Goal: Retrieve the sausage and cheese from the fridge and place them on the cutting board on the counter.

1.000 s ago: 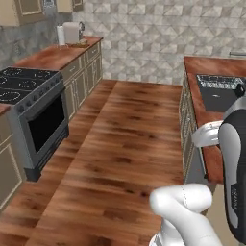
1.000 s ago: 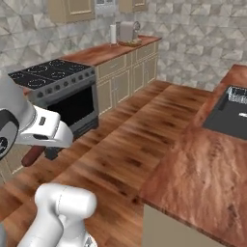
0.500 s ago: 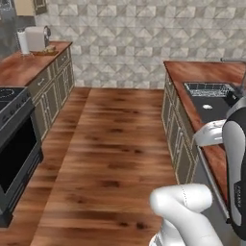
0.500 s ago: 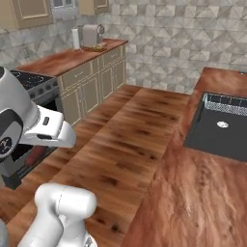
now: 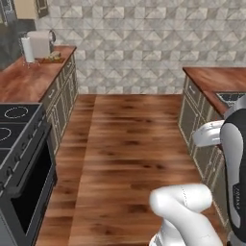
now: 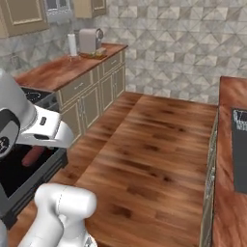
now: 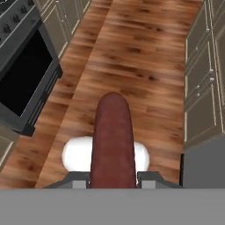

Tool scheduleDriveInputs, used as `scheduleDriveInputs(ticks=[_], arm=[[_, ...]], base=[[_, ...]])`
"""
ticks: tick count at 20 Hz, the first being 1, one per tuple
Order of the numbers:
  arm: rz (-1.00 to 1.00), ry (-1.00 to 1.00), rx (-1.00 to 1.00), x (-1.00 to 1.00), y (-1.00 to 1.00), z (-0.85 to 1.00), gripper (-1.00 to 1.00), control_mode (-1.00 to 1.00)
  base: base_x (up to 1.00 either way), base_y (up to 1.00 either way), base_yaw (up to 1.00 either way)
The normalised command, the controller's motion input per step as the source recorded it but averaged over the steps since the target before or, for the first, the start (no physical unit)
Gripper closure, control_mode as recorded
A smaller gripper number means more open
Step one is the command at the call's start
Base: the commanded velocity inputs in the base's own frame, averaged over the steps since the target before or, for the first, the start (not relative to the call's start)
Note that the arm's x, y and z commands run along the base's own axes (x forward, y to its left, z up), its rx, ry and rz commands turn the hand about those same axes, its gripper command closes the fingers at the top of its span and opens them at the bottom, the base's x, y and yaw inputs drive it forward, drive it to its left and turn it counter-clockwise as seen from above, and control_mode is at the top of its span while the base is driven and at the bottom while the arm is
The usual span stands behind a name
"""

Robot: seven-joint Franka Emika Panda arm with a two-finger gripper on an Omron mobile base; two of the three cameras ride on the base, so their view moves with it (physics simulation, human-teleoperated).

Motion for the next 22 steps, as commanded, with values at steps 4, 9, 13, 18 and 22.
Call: scheduleDriveInputs(ticks=[4, 9, 13, 18, 22], arm=[[0.0, 0.0, 0.0, 0.0, 0.0, 0.0, 1.0, 1.0], [0.0, 0.0, 0.0, 0.0, 0.0, 0.0, 1.0, 1.0], [0.0, 0.0, 0.0, 0.0, 0.0, 0.0, 1.0, 1.0], [0.0, 0.0, 0.0, 0.0, 0.0, 0.0, 1.0, 1.0], [0.0, 0.0, 0.0, 0.0, 0.0, 0.0, 1.0, 1.0]], base=[[1.0, 0.21, -0.03], [1.0, 0.0, 0.0], [1.0, 0.0, 0.04], [1.0, 0.0, 0.08], [1.0, 0.0, 0.08]])
